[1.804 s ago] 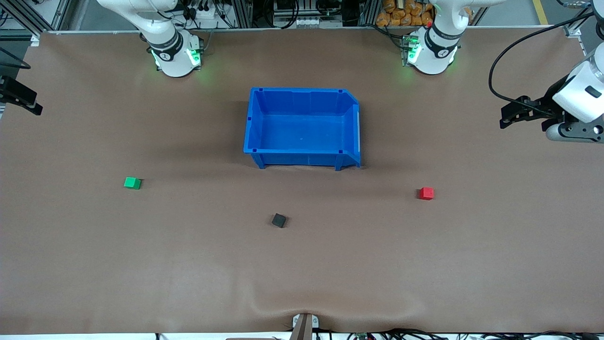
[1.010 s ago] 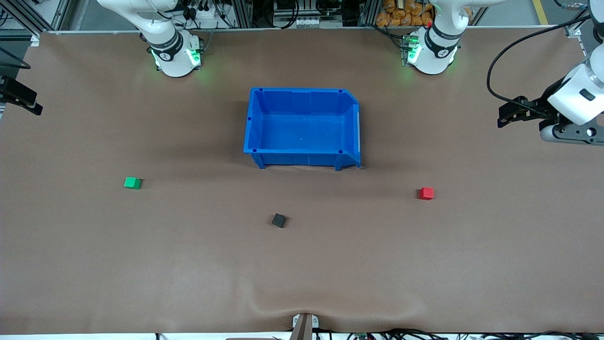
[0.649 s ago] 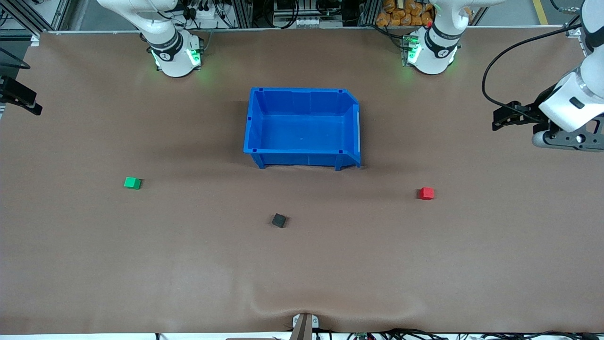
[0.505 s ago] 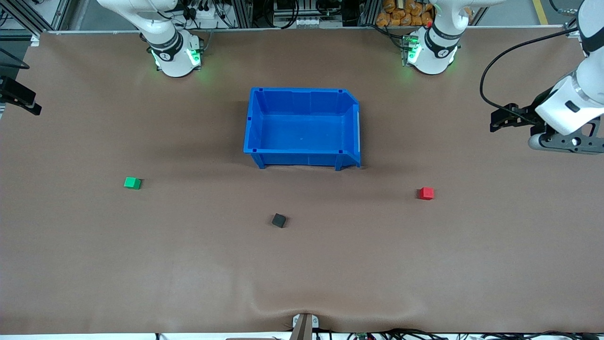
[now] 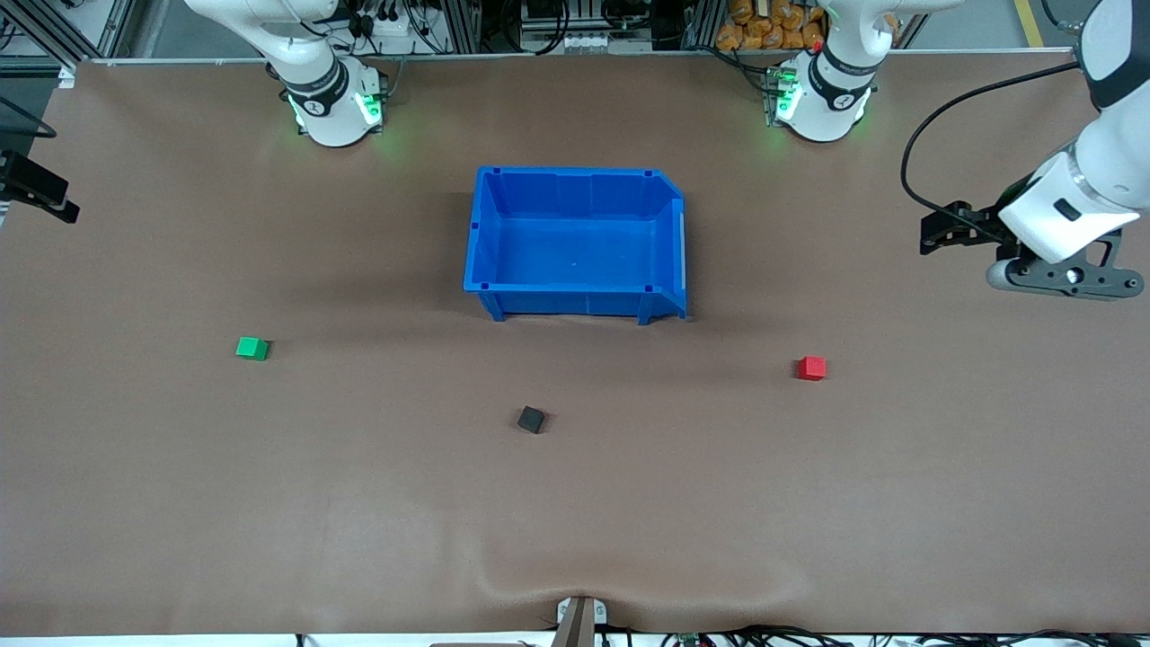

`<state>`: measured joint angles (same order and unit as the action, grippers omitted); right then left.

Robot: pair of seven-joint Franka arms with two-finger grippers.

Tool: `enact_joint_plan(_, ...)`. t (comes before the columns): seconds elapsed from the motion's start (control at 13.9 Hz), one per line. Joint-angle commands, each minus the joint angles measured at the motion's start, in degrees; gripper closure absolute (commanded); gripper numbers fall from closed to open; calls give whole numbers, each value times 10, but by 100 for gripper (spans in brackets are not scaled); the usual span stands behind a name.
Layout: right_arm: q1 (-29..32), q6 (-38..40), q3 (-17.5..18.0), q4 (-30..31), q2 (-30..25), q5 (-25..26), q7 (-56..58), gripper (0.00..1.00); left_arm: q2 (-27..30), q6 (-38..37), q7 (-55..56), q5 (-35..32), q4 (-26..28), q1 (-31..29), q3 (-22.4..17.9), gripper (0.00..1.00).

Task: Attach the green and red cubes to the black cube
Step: 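Move the left gripper toward the red cube while the right gripper approaches the green cube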

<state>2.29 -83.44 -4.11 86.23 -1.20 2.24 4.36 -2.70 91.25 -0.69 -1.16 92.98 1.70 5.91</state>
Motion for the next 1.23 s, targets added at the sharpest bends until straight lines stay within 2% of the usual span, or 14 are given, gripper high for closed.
enact_joint_plan(0.0, 5, 0, 2, -8, 13, 0, -2, 0, -7, 9, 10, -3, -3, 1, 5, 0)
enact_joint_plan(0.65, 4, -2, 2, -9, 28, 1, -2, 0, -49, 44, 11, -3, -6, 1, 5, 0)
enact_joint_plan(1.15, 5, -3, 2, -8, 40, 0, -2, 0, -110, 104, 36, -5, 4, 15, 7, 0)
